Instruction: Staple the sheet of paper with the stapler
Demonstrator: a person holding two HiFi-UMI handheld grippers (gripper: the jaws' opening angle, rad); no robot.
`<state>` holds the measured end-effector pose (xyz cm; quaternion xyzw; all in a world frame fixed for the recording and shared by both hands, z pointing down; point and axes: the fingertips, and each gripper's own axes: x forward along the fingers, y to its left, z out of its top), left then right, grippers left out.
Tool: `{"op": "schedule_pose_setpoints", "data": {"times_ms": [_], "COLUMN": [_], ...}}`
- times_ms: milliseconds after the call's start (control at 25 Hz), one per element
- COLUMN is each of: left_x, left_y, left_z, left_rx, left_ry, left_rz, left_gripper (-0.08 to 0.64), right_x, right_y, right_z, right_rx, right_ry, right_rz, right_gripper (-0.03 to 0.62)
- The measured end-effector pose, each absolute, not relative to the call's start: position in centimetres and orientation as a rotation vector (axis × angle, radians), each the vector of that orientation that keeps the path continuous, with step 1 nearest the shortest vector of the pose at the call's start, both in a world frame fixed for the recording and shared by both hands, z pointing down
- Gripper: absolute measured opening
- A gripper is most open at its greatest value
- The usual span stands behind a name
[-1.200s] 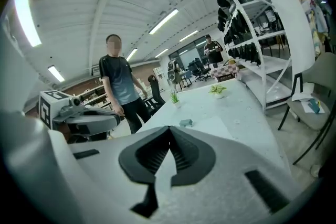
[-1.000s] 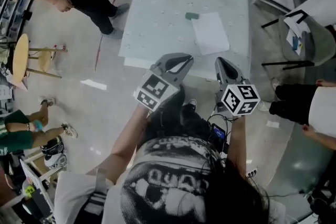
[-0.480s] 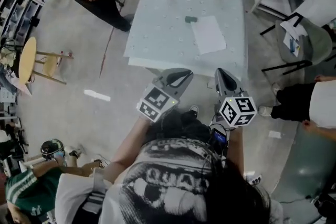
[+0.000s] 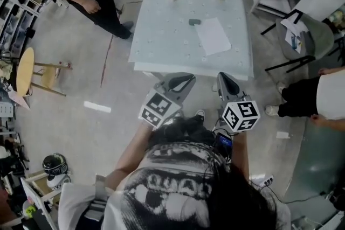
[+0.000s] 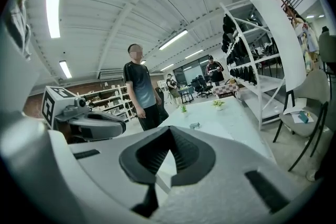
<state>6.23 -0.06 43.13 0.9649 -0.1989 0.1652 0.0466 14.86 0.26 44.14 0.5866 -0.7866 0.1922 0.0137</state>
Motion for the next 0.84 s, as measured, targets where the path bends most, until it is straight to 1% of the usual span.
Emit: {"op": "schedule_pose_setpoints", "data": {"times_ms": [840], "left_x": [3.9], "left_y": [0.6], "left_z": [42.9], "left_rx": [2.949], "left_ry": [-0.59], "left_rz": [0.439], "left_gripper": [0.017], "right_x": [12.0], "right_y": [0.8], "right_z": [44.1], "right_rx": [1.801], "right_ry": [-2.425], "right_rz": [0.566], "right_gripper": [-0.009]}}
